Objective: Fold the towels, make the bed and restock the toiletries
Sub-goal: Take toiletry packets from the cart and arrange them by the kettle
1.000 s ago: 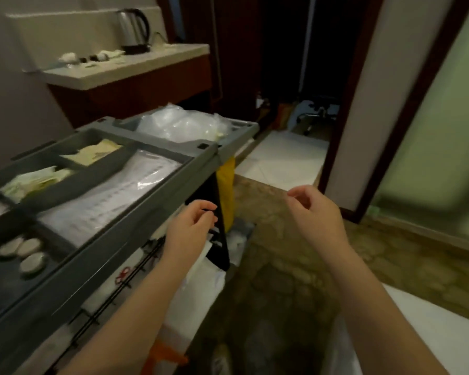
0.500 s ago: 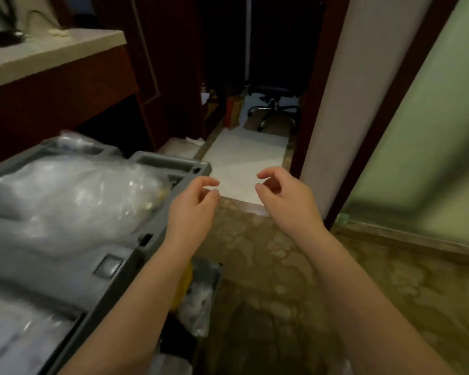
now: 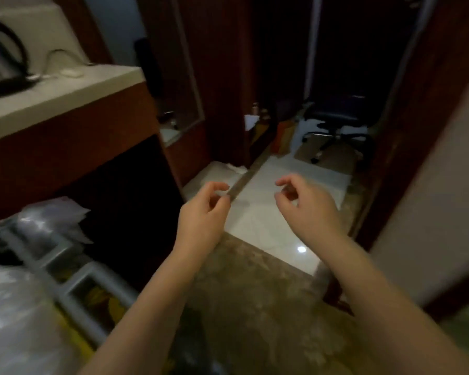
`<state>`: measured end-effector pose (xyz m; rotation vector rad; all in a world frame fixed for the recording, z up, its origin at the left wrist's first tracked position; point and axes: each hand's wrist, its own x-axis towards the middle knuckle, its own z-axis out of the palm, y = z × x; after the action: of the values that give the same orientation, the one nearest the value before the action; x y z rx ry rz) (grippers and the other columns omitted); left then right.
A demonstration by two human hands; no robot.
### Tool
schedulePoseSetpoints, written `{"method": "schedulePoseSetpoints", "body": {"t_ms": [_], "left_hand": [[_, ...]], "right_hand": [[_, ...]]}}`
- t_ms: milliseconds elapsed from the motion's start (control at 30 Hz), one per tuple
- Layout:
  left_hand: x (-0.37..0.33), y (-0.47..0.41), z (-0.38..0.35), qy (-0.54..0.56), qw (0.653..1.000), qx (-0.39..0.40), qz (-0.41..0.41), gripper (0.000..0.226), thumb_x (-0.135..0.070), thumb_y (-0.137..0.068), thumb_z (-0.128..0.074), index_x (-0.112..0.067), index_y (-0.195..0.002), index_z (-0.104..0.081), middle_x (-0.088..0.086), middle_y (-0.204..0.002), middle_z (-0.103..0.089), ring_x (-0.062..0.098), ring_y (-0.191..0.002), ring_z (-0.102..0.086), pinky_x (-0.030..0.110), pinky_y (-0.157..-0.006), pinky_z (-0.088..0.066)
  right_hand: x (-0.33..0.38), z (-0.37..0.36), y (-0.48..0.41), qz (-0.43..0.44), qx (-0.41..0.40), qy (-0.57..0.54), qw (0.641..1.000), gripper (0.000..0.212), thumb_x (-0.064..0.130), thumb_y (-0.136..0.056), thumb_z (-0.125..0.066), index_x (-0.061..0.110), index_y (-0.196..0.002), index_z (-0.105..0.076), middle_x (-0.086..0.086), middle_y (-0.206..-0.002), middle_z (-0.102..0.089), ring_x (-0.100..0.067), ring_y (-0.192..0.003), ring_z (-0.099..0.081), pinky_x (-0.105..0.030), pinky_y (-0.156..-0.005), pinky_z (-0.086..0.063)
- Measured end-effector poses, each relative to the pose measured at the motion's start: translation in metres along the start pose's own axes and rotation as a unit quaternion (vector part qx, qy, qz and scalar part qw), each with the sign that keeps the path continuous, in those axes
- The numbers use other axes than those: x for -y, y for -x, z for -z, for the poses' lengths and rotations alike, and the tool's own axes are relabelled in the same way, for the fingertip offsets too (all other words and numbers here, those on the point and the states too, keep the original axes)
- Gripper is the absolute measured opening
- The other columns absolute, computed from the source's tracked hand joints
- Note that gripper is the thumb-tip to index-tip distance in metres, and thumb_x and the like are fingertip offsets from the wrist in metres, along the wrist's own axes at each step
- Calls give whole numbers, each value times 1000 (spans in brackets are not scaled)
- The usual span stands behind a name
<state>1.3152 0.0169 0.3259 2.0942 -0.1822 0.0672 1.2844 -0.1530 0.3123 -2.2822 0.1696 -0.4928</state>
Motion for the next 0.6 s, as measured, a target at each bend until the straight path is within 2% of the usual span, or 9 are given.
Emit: {"method": "schedulePoseSetpoints", "body": {"t_ms": [100, 200, 267, 333, 433, 467, 533, 600], "left_hand": [[15, -54, 32, -47, 993, -88, 65, 19, -29, -97, -49, -33, -115, -55, -9, -89, -62, 5, -64, -57, 17, -50, -41], [43, -99, 77, -84, 975, -165, 120, 21, -29, -97, -49, -32, -117, -54, -6, -89, -64, 5, -52, -50, 19, -43, -37], [62, -132, 99, -92, 962, -216, 142, 20, -28, -97, -49, -29, -117, -55, -6, -86, -63, 5, -59, -53, 19, -47, -39], [80, -171, 113, -88, 948, -267, 149, 20, -27, -97, -50, -26, -115, -57, -7, -83, -62, 6, -67, -56, 19, -54, -43], [89, -245, 124, -65, 942, -292, 153, 21, -26, -97, -50, -24, -116, -57, -4, -85, -63, 17, -77, -61, 34, -64, -49], [90, -269, 126, -67, 942, -294, 150, 20, -26, -97, -50, -25, -116, -56, -5, -86, -63, 16, -78, -62, 31, -64, -48], [87, -318, 138, -88, 938, -311, 126, 20, -28, -96, -50, -27, -115, -57, -8, -90, -62, 6, -78, -60, 17, -61, -44], [83, -361, 155, -107, 933, -328, 101, 20, -29, -95, -51, -28, -115, -57, -11, -93, -61, 1, -83, -57, 13, -64, -40]], "right_hand": [[40, -36, -88, 103, 75, -38, 991, 22, 27, -95, -51, 26, -116, -56, 15, -90, -55, 0, -75, -50, -16, -61, -37], [80, -82, -157, 200, 145, -87, 965, 20, 28, -95, -52, 26, -115, -56, 18, -83, -52, 1, -75, -51, -16, -62, -40], [98, -115, -197, 244, 176, -107, 948, 21, 29, -96, -51, 25, -116, -55, 17, -84, -53, -3, -77, -54, -22, -64, -45], [110, -151, -241, 269, 188, -123, 937, 22, 30, -96, -51, 24, -116, -54, 16, -85, -53, -4, -78, -55, -23, -64, -46], [121, -200, -313, 269, 217, -120, 931, 22, 31, -95, -52, 26, -116, -54, 16, -88, -55, -2, -80, -55, -20, -64, -44], [123, -215, -336, 264, 231, -112, 930, 23, 32, -95, -52, 27, -117, -54, 16, -90, -55, -2, -80, -55, -20, -64, -45], [132, -238, -384, 268, 240, -99, 928, 25, 33, -95, -52, 28, -119, -53, 15, -92, -56, -2, -82, -54, -21, -66, -46], [145, -259, -431, 279, 241, -99, 924, 26, 35, -94, -52, 29, -120, -53, 15, -94, -57, -1, -85, -54, -20, -66, -44]]}}
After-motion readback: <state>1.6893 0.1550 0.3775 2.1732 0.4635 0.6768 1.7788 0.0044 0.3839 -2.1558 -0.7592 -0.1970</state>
